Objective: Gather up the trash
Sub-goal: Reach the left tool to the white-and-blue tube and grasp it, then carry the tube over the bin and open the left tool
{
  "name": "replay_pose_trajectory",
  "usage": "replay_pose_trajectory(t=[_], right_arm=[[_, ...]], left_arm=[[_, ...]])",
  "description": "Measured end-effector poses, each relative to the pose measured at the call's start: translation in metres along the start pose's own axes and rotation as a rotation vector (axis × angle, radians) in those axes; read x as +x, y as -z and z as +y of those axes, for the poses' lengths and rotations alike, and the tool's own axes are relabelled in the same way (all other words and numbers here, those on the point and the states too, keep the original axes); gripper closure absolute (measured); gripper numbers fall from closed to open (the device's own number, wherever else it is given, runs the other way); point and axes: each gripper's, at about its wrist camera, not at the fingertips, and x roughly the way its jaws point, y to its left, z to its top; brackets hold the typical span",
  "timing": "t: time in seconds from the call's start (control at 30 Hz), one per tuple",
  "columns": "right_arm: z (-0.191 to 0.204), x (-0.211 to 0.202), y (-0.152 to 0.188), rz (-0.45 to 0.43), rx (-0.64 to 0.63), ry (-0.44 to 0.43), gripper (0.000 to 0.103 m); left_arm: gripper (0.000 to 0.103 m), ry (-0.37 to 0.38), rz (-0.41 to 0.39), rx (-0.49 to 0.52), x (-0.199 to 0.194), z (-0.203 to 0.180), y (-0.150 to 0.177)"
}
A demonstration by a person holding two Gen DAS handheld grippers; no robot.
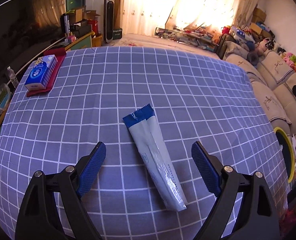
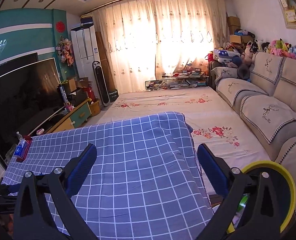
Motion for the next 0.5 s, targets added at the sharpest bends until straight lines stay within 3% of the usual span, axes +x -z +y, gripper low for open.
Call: replay_pose_trajectory(t=[0.2,0.3,0.43,0.5], right_arm=[[0.001,0.004,0.000,0.019,0.001,-0.015,0.007],[0.002,0.003,0.000,0.020,0.001,-0.020,0.007],[0.001,0.004,-0.001,0.025,0.011,-0.025,0.007],[0.000,0.005,-0.001,0.027,0.017,-0.026,0.007]], left_arm=[[0.035,-0.050,0.034,0.027,0.014,-0.004,0.001],[0.048,-0.066,0.033,0.035,0.014,-0.004,0.000],[0.074,-0.073,0.030,0.054,0.012,-0.002,0.000],[0.080,-0.078,0.025,0.078,0.011,-0.005,0.002]])
